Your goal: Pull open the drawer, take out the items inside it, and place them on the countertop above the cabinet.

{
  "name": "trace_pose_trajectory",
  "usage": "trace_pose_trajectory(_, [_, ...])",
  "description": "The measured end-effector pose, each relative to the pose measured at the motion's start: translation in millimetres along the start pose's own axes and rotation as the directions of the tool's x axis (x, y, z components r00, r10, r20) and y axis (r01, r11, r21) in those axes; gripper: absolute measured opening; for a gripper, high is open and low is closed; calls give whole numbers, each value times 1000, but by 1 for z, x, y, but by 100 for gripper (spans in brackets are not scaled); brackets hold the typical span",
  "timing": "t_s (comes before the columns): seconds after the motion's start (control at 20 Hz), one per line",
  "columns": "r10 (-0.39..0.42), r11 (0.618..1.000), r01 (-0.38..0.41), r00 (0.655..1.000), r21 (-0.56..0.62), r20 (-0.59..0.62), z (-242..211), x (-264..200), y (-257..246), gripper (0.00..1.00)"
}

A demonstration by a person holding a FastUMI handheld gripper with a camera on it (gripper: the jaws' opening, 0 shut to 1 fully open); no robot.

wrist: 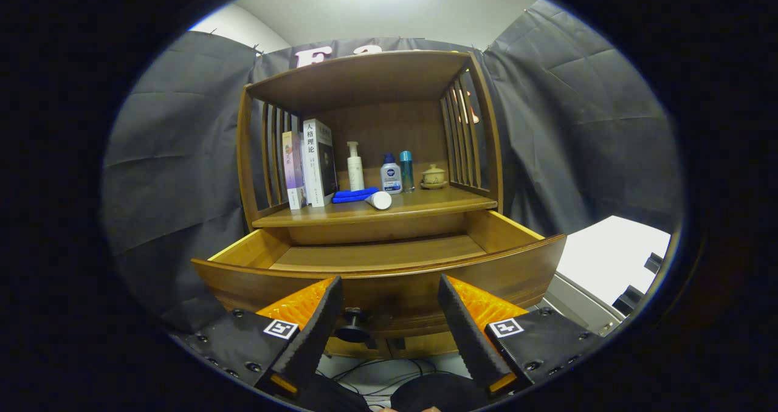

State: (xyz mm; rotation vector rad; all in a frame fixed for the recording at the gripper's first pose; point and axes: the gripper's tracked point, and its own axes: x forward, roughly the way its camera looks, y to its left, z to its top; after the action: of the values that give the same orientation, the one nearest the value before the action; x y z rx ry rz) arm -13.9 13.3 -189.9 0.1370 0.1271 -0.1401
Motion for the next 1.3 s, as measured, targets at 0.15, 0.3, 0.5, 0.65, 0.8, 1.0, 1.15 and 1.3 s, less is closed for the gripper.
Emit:
trace_pose_trajectory(0.15, [9,1000,-9,1000,-4,-23,-12,6,6,98])
trace_pose_trajectory(0.3, [16,1000,-17,999,-12,-44,-24,13,19,98])
trace_pose_trajectory(0.5, [18,999,-21,997,-50,-71,-40,22,25,98])
trace_pose_trajectory(0.65, [20,998,-25,996,-57,-90,-49,31,30,98])
trace_pose_trajectory(0.8, [7,999,-13,995,-53,-101,-52,33,34,98])
trace_pose_trajectory(1.0, [2,998,-10,993,-64,-117,-57,38,36,98])
trace_pose_trajectory(1.15, [7,999,-14,991,-49,-134,-61,38,38,98])
trace_pose_trajectory(1.3, [-3,996,-7,993,-85,-120,-65,37,41,98])
